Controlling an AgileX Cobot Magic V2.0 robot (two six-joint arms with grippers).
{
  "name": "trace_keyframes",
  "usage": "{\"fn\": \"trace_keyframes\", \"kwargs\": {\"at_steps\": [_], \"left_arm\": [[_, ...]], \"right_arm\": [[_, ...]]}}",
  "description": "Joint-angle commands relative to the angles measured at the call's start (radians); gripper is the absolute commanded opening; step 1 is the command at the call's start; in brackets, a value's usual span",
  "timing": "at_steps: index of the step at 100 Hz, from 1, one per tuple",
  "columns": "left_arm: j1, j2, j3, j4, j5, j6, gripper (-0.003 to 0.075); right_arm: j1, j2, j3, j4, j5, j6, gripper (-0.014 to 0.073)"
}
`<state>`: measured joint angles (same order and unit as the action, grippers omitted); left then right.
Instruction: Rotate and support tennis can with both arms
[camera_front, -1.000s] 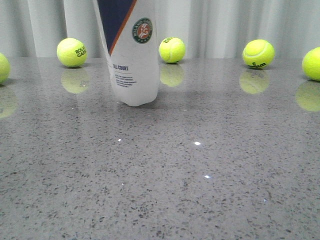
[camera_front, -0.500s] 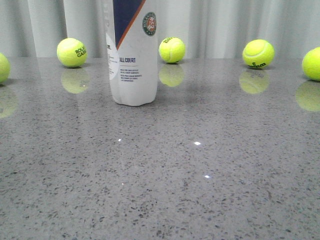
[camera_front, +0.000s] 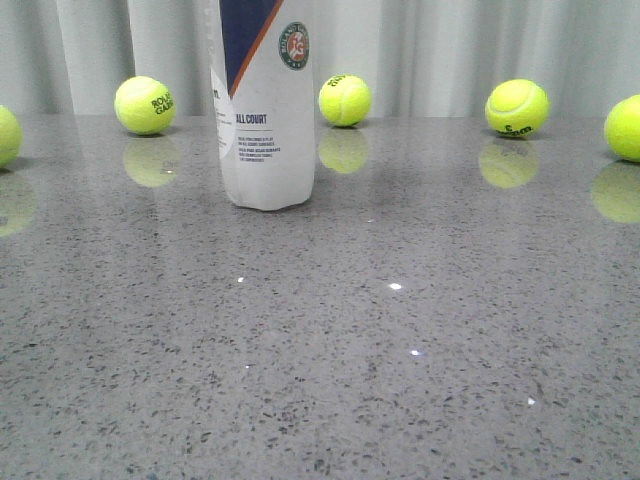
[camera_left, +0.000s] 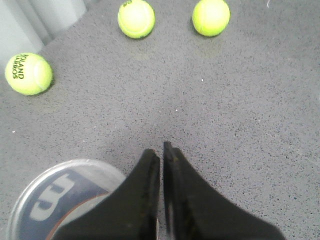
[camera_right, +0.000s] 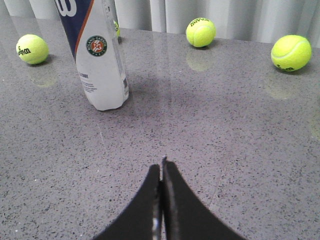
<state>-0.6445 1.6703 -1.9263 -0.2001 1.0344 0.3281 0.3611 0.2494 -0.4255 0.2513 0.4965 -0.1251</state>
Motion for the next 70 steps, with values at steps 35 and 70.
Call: {"fn": "trace_keyframes", "kwargs": {"at_steps": [35,70], "left_arm": [[0.000,-0.330,0.424,-0.081,-0.393,-0.012,-0.0019],[0.000,-0.581,0.849,-0.102,-0.600,-0.012,-0.0019]], "right_arm": [[-0.004,0.009,-0.025,0.010,-0.072,-0.001,-0.0061],[-0.004,0.009,-0.025,0.010,-0.072,-0.001,-0.0061]]}}
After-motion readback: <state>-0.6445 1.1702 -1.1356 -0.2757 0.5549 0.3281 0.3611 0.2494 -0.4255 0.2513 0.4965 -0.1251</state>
